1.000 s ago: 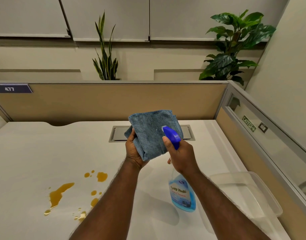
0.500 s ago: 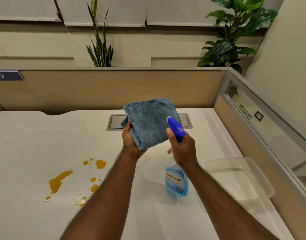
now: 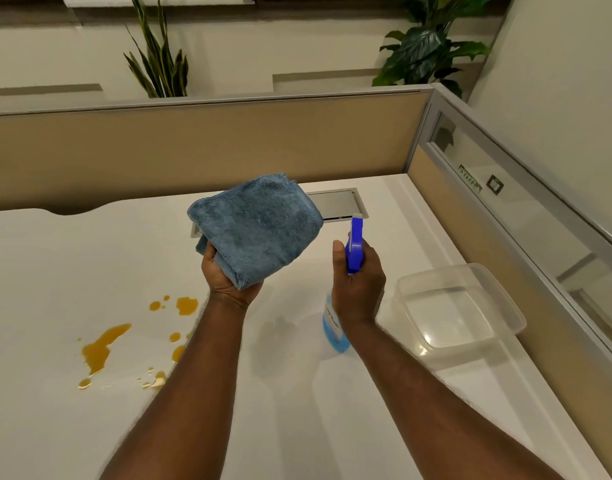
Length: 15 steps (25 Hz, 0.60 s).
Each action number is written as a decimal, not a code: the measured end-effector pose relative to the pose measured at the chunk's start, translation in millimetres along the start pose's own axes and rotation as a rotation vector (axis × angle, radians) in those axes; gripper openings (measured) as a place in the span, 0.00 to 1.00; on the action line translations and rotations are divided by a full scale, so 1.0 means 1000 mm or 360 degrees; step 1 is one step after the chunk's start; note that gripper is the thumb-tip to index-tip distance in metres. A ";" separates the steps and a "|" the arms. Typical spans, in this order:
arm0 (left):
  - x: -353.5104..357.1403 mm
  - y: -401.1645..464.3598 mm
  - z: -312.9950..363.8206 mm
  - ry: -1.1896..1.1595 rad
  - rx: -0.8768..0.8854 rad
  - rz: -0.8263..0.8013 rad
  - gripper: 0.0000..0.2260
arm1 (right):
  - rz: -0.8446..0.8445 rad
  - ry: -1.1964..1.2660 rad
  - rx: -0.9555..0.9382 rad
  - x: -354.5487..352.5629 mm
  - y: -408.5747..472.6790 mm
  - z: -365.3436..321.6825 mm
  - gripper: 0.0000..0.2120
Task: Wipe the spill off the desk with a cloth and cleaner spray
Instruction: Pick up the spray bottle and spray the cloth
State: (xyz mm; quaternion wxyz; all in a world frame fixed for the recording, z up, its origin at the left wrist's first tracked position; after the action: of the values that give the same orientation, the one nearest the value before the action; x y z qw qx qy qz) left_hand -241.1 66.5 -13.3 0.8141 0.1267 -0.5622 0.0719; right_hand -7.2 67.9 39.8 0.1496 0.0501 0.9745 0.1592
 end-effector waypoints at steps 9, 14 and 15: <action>0.000 -0.019 -0.004 -0.0024 -0.0080 -0.0024 0.24 | 0.0024 -0.0017 -0.0016 -0.001 -0.015 0.001 0.26; 0.010 -0.043 0.004 0.0007 -0.0036 -0.0037 0.19 | -0.0119 -0.0043 0.0040 -0.007 -0.028 0.008 0.35; 0.013 -0.050 0.009 0.0019 -0.0018 -0.0044 0.19 | -0.0080 -0.0117 0.0045 -0.014 -0.033 0.009 0.38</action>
State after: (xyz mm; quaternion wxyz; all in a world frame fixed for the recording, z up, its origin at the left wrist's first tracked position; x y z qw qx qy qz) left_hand -231.4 15.7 -4.5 0.8191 0.1292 -0.5559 0.0582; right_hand 7.5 36.8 24.8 0.1886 0.0337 0.9715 0.1398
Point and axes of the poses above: each hand's wrist, its own y-axis towards the middle knuckle, its own x-axis out of the palm, z = x × y, the point moved 9 cm from there along y, towards the middle knuckle, and after that the axes turned 14 degrees about -z, right-handed, at the moved point
